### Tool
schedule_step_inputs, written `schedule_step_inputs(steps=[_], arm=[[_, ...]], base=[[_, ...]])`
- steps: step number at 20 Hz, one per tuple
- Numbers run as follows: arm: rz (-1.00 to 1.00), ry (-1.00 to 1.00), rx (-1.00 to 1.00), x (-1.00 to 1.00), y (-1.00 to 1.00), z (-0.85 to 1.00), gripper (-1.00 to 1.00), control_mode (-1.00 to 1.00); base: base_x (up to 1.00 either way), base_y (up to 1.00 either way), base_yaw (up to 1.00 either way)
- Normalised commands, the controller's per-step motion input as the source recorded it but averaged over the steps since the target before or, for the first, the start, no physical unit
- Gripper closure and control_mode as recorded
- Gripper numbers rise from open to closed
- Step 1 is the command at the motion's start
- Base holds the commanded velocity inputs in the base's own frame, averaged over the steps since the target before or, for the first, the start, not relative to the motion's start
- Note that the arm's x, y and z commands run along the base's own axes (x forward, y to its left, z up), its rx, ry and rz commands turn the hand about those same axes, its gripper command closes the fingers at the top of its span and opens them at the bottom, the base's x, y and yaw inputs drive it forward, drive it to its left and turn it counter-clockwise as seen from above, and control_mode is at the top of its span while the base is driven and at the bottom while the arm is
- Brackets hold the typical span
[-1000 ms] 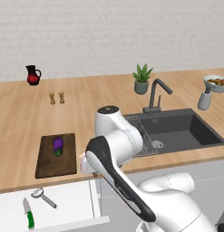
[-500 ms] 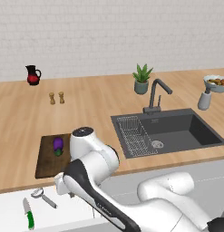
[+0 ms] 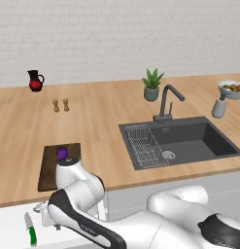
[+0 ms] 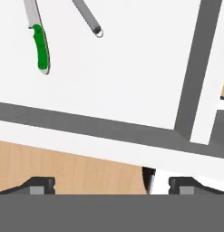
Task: Place the appropriate cutting tool for cutting the eggplant skin on the cutting board.
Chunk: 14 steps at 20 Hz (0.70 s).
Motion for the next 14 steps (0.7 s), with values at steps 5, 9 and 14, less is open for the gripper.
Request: schedule_step_inputs(steps=[5, 9, 14], arm=[[0.00, 0.14, 0.00, 0.32, 0.19, -0.54, -1.00, -1.00], [-0.01, 0.10, 0.00, 0.30, 0.09, -0.68, -1.00, -1.00], [-0.01, 0.09, 0.00, 0.23, 0.11, -0.61, -1.00, -1.00]], base=[[0.00, 0.00, 0.00], [0.00, 0.00, 0.00], [0.00, 0.00, 0.00]])
